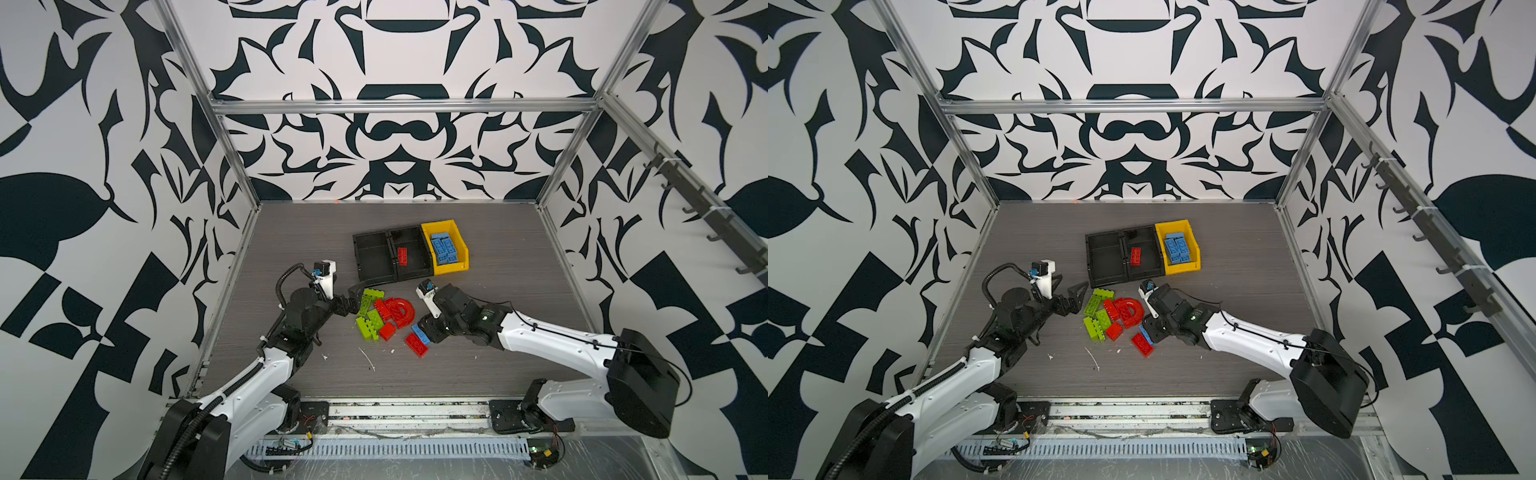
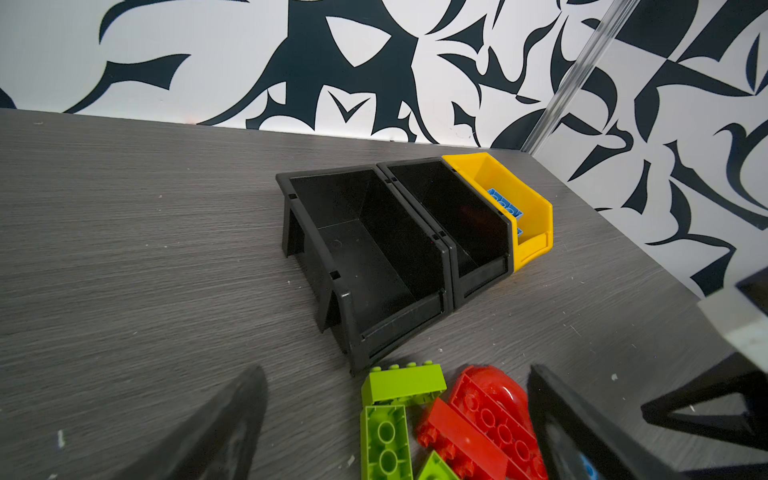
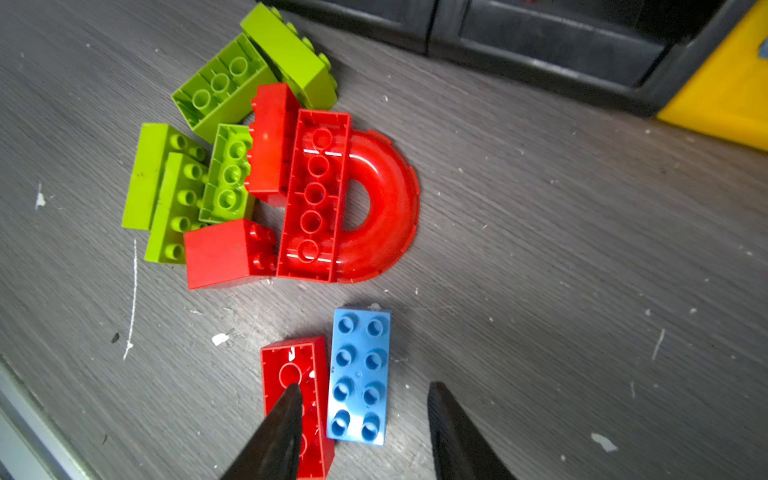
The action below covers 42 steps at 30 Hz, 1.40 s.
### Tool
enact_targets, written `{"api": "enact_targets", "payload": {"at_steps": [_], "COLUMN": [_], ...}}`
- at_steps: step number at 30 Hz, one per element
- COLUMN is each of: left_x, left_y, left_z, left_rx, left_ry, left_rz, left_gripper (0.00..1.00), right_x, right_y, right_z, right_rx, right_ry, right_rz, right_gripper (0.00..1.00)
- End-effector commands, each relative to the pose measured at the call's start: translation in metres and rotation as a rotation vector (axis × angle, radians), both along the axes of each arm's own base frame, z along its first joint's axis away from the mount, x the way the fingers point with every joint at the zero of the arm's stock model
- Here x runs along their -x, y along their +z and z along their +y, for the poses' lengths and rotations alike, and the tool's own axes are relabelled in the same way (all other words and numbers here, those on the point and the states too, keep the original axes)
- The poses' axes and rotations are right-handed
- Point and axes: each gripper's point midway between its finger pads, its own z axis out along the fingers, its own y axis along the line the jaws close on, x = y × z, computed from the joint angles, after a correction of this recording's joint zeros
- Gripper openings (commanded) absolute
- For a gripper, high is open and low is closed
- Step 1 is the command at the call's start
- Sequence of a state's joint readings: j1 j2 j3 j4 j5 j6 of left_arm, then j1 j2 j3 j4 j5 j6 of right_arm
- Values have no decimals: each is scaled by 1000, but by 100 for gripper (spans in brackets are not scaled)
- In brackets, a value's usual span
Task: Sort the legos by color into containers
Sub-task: 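Move the right gripper back to the pile above a blue 2x4 brick, then lower the right gripper onto the blue brick and close on it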
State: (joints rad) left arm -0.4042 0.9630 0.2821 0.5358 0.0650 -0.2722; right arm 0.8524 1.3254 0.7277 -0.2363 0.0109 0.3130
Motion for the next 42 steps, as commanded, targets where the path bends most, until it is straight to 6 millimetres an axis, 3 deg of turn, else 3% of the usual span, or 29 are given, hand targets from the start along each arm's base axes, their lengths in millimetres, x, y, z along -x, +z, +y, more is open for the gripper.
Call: {"api": "enact_targets", "payload": {"at_steps": [1,26,37,42], "left_x": [-1,0,1,0], "left_y": [8,11,12,12], "left_z": [1,0,0,1], "left_rx": [2,7,9,8], "left_ry": [9,2,2,2], "left_rz": [-21,-27,-28,-28], "left_gripper": [100,100,100,100], "right_x": [-9,-1,-5,-14], "right_y": [6,-30,-40,-34], "right_z": [8,15,-3,-23], "right_rx": [-34,79,152,196], "right_ry": [-29,15,-73,-154], "right_rz": [-34,19,22,-13], "right_gripper": [51,51,51,52]}}
